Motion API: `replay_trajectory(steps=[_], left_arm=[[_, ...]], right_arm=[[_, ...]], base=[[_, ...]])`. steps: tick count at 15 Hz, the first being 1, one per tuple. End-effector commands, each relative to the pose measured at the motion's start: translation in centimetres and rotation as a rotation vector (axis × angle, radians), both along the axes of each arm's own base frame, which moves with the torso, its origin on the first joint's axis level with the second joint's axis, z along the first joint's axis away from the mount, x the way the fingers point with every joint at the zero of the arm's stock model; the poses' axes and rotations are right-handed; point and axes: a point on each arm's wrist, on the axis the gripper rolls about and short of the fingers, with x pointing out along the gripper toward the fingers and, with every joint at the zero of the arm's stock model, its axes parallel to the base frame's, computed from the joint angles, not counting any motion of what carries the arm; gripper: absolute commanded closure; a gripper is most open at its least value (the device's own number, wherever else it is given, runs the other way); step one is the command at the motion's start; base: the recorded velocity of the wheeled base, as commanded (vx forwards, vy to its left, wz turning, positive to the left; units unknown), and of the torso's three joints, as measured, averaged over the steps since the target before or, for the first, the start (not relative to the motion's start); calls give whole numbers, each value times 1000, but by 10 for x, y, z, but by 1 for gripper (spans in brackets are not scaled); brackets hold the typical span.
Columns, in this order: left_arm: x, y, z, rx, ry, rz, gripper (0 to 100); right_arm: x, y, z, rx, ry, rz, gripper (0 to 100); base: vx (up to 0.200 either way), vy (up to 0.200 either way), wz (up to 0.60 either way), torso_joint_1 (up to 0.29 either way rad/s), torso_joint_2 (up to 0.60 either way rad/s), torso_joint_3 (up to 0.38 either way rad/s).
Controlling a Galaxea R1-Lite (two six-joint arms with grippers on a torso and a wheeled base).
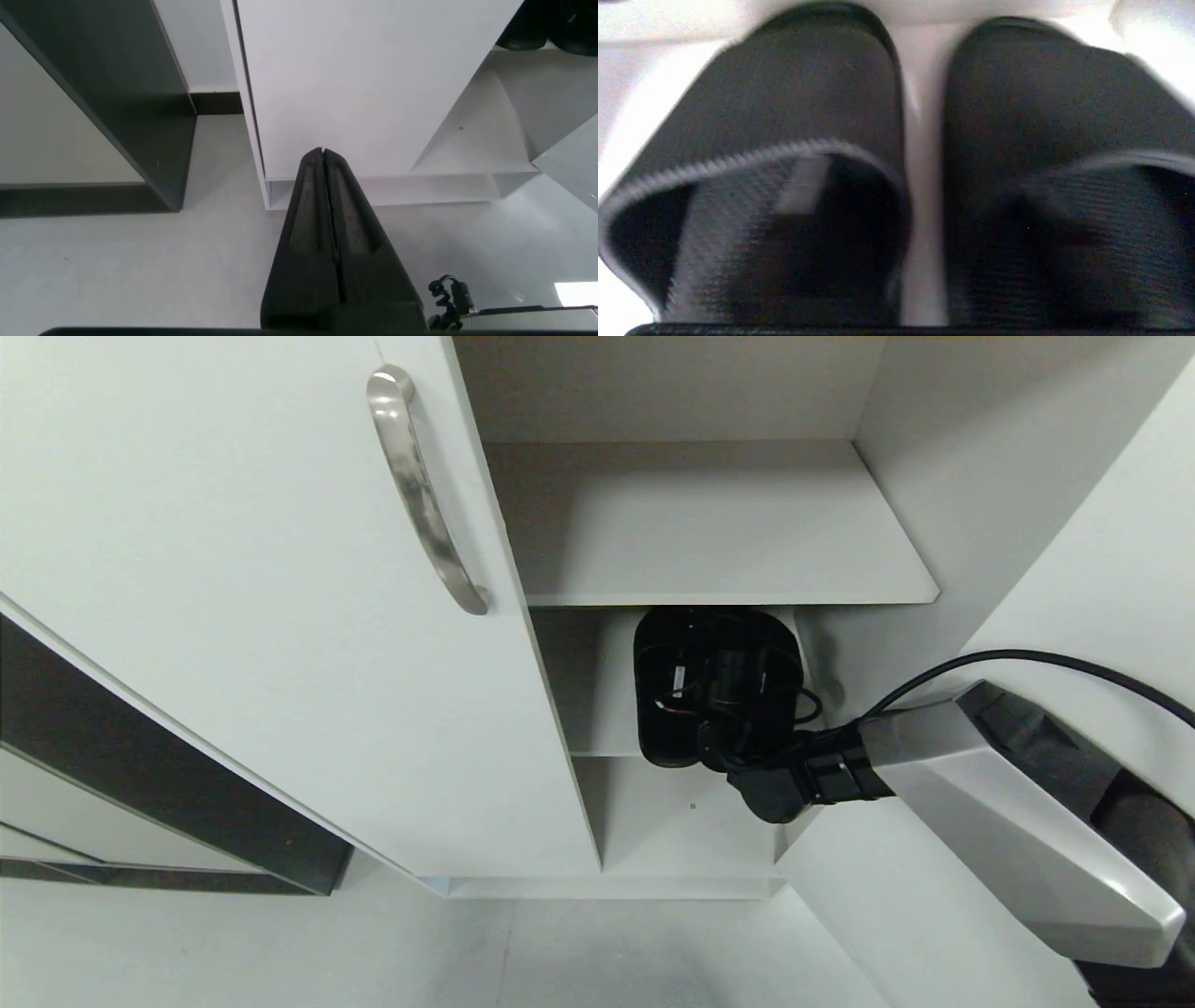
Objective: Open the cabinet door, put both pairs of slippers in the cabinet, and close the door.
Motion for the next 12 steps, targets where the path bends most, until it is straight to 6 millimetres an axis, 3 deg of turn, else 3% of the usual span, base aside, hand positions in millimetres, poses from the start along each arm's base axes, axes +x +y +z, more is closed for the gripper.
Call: replay_trajectory(steps=[1, 7, 8, 10, 12], left_arm=[[0, 0, 0, 0, 1, 0, 100], [0, 0, 0, 0, 0, 0, 100], [0, 0, 0, 0, 0, 0, 100], [0, 0, 0, 2, 0, 0, 100], [0, 0, 0, 3, 1, -1, 100]], right_arm=[[-22, -3, 13, -10, 16, 22, 0], [-94, -18, 23, -9, 13, 88, 0], [-106, -20, 22, -8, 12, 105, 0], [-148, -29, 6, -10, 15, 162, 0], [-165, -38, 1, -4, 4, 178, 0]], base=[[0, 0, 0, 0, 0, 0], [0, 0, 0, 0, 0, 0], [0, 0, 0, 0, 0, 0], [0, 0, 0, 0, 0, 0], [0, 0, 0, 0, 0, 0]])
